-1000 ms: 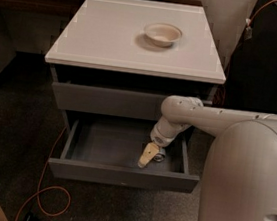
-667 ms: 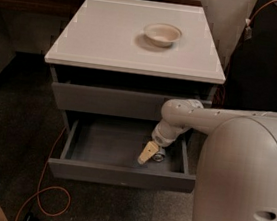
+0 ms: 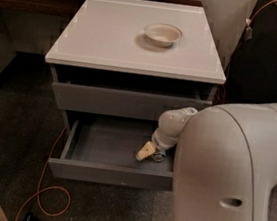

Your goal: Pick 7up can from middle drawer and place on counter

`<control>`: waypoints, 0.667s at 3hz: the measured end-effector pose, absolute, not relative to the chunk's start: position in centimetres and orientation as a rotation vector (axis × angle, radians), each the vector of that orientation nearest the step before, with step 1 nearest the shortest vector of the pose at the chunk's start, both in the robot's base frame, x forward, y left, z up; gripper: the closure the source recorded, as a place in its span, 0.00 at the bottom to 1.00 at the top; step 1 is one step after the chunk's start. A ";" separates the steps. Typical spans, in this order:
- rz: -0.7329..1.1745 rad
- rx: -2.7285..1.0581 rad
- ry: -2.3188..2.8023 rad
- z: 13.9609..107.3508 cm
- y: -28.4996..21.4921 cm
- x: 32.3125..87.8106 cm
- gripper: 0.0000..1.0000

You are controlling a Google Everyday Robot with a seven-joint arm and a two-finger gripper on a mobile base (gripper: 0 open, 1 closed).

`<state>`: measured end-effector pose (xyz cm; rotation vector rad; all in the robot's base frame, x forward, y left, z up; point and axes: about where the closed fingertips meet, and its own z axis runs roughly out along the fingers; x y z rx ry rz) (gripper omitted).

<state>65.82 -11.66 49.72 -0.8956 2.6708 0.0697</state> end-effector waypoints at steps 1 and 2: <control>0.106 -0.717 2.721 47.9 -12.5 66.4 0.00; 0.159 -0.603 2.744 46.2 -13.6 67.7 0.00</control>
Offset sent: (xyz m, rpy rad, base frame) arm 0.0409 -0.0382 -0.0564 0.1568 0.0459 -0.2957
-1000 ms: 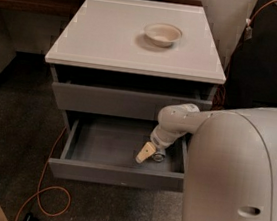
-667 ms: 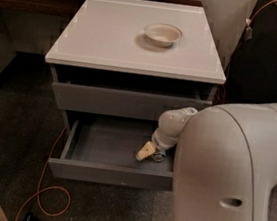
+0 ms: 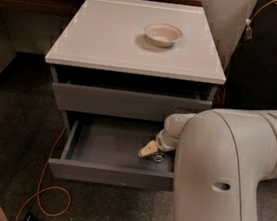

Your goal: Pick 7up can from middle drawer and place on counter

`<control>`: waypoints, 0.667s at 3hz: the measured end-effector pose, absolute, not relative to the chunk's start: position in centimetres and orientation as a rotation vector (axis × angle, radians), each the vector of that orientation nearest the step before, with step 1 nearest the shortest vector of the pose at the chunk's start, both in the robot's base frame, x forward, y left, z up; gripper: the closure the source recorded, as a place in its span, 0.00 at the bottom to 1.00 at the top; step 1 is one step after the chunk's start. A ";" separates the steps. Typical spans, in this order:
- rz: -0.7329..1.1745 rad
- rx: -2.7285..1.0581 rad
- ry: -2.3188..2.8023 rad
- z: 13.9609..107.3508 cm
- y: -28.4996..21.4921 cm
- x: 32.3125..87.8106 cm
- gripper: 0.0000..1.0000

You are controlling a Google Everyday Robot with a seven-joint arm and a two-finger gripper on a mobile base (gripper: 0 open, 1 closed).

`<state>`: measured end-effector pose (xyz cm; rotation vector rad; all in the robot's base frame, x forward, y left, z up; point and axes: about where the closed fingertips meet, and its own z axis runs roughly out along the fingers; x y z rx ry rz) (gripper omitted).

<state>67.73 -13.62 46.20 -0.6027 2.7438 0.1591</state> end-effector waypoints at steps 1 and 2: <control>0.195 -0.523 2.769 44.2 -14.7 69.4 0.00; 0.195 -0.487 2.787 43.0 -15.4 70.2 0.00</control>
Offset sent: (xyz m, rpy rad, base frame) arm 0.0372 -0.0274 -0.0431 0.0333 0.0426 -0.1129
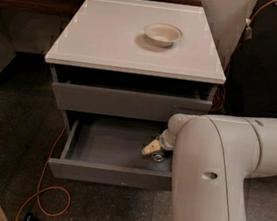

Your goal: Pick 7up can from middle drawer and place on counter

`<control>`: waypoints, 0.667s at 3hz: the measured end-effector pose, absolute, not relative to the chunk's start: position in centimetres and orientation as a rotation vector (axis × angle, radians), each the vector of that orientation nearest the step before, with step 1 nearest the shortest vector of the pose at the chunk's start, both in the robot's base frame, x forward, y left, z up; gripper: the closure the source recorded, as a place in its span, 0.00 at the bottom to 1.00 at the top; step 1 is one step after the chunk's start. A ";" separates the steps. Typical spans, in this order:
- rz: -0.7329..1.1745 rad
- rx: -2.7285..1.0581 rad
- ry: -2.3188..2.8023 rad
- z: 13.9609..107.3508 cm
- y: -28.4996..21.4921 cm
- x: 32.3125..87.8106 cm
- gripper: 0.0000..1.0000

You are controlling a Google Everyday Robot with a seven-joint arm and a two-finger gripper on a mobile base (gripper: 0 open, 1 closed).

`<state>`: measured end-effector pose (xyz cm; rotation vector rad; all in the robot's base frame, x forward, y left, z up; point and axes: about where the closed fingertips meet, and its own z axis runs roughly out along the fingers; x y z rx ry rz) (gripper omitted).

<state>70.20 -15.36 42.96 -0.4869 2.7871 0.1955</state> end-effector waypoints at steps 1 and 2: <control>0.200 -0.455 2.806 41.4 -15.8 70.8 0.00; 0.202 -0.438 2.827 39.7 -15.6 71.4 0.00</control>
Offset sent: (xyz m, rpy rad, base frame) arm 0.0197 -0.0026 -0.0418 0.0031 0.0415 -0.0476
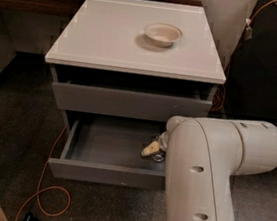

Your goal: Pick 7up can from middle drawer and place on counter

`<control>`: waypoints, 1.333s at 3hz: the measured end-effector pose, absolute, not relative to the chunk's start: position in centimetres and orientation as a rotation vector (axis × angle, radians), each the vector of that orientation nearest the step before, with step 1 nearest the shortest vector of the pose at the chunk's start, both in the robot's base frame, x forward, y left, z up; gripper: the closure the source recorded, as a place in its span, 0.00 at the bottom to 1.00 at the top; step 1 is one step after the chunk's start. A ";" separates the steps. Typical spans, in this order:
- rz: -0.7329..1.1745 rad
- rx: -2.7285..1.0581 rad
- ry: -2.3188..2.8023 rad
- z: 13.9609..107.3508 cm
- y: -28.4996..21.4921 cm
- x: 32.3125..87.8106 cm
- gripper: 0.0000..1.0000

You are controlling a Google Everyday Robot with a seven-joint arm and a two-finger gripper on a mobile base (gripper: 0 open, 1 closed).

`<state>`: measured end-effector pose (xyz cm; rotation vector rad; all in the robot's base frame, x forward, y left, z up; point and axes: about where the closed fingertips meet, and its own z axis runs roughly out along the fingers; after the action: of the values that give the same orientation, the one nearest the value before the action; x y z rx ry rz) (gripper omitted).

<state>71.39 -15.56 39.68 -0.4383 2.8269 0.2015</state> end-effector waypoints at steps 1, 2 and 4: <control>0.199 -0.435 2.839 38.7 -15.2 71.6 0.00; 0.192 -0.435 2.846 38.4 -15.0 71.7 0.18; 0.164 -0.498 2.814 40.4 -13.9 71.0 0.72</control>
Offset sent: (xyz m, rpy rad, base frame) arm 0.0077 0.0056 -0.0123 -0.0164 0.0140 -0.0076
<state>70.95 -13.94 40.40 -0.4976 2.8143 0.1643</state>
